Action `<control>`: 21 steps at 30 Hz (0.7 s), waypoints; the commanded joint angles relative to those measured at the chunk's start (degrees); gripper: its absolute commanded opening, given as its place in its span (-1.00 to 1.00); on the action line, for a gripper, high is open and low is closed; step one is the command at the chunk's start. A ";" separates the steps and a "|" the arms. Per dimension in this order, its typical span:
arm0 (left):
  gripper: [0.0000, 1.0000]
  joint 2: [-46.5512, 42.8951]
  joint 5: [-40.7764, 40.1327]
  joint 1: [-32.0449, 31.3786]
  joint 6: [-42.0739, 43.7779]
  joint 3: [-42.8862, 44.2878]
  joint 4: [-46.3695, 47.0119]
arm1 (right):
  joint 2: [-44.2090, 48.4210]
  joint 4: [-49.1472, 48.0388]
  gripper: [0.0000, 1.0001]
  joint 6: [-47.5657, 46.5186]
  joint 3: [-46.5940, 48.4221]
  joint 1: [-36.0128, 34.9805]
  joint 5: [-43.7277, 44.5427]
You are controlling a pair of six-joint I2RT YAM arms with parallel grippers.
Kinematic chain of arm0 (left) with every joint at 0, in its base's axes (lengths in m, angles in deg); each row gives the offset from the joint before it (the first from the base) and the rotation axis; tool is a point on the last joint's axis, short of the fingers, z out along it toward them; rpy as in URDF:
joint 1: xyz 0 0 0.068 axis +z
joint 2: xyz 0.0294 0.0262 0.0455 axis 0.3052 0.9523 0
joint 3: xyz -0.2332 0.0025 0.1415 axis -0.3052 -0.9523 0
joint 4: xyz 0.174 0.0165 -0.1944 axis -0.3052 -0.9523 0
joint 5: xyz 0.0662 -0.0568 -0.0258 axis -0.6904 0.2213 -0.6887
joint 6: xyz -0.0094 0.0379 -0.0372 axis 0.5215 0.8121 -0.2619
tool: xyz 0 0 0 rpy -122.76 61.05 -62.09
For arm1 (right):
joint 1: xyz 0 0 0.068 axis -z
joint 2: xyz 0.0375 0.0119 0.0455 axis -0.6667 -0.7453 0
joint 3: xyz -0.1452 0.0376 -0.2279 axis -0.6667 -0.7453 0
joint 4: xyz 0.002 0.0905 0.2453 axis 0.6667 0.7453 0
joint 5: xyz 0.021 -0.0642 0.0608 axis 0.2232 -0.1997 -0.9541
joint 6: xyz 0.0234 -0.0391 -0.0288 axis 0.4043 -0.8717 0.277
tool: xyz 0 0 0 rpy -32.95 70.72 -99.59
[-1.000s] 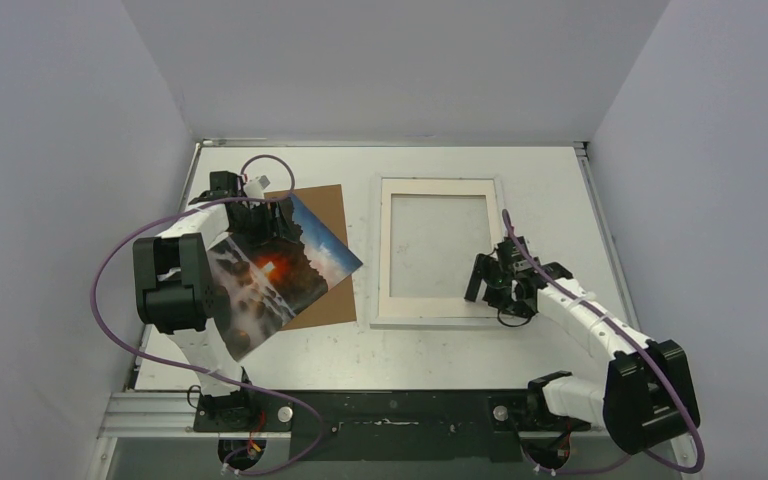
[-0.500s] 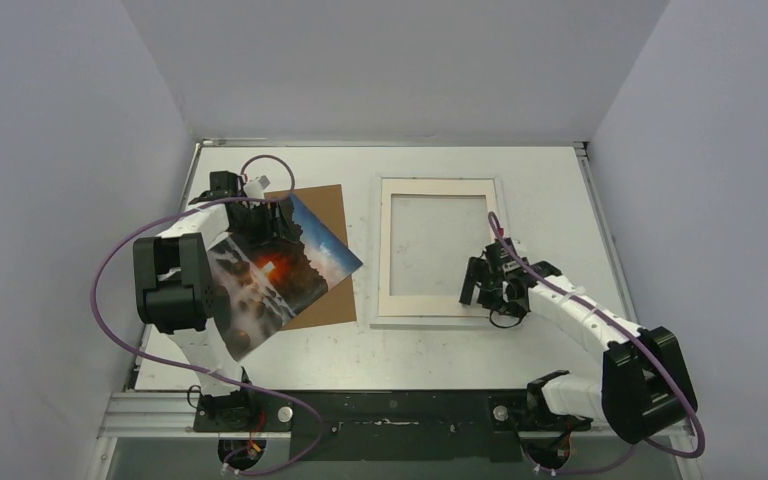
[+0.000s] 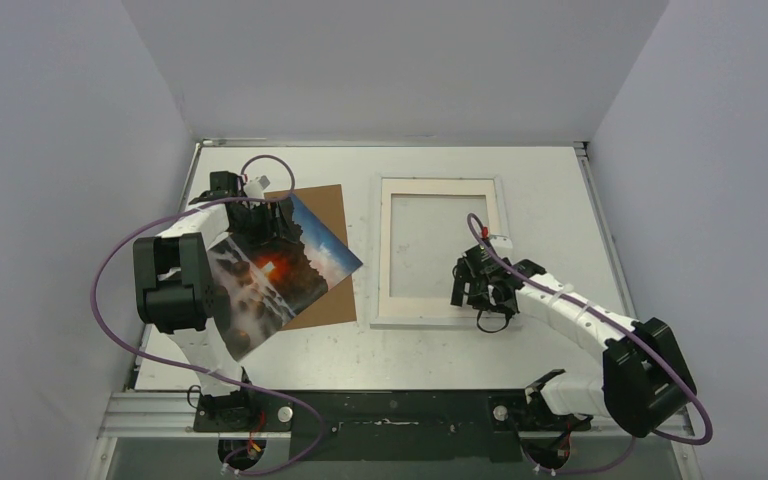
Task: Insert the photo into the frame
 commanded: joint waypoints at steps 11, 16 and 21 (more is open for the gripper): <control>0.06 0.04 1.51 0.21 0.44 1.64 0.33 | -1.47 -2.11 0.54 2.29 -1.88 -0.89 1.72; 0.06 0.02 1.51 0.20 0.36 1.84 0.33 | -1.87 -3.14 0.54 2.50 -2.93 -0.94 1.42; 0.06 0.20 1.47 0.19 0.37 1.78 0.38 | -2.04 -2.92 0.54 2.35 -2.51 -0.97 1.81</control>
